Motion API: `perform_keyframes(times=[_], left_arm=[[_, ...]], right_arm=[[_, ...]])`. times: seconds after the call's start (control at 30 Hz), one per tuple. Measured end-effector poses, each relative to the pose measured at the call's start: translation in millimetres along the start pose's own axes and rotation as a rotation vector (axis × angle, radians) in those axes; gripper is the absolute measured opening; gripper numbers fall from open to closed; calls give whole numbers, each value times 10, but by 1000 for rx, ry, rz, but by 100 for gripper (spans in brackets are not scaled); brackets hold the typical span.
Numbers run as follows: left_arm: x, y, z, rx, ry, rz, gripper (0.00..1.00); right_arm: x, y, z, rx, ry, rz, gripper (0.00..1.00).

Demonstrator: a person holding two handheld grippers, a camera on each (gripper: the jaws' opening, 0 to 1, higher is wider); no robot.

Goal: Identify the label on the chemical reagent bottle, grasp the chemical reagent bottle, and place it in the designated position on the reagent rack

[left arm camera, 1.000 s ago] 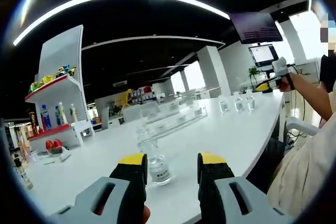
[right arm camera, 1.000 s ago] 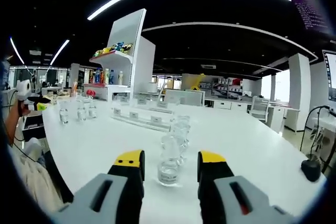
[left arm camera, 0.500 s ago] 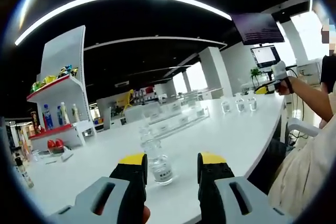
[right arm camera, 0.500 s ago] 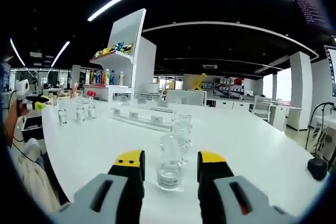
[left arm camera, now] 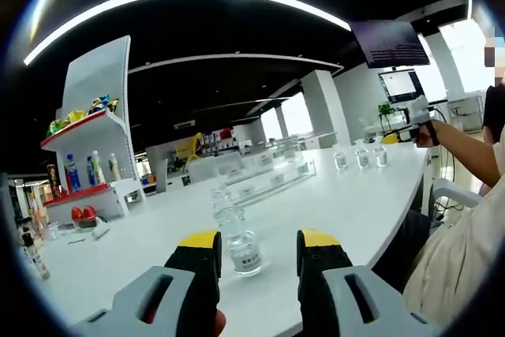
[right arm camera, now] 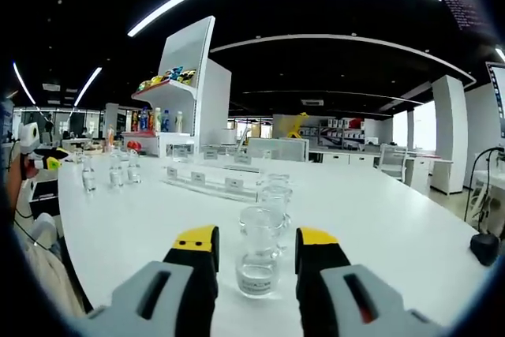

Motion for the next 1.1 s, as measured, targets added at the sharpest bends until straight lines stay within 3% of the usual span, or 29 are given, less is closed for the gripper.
perform_keyframes(times=[0.6,1.1], left_arm=[[-12,11,-1,4,52,19,39],[-14,-11,12,1,44,25,39]], right_arm=[[13,-121,52,11,-6,28,36],[36,-172,130,-2,-18,44,31]])
Point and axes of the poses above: the point that each gripper's makers call its tool centre point, and the gripper's own axes: y roughly backward along the fingers, x roughly to its right, z roughly out of its underside, the point moved 8 cm from there along y, roughly backward along the fingers, and after that the axes turned 12 degrees about -z, right-handed, at the moved point
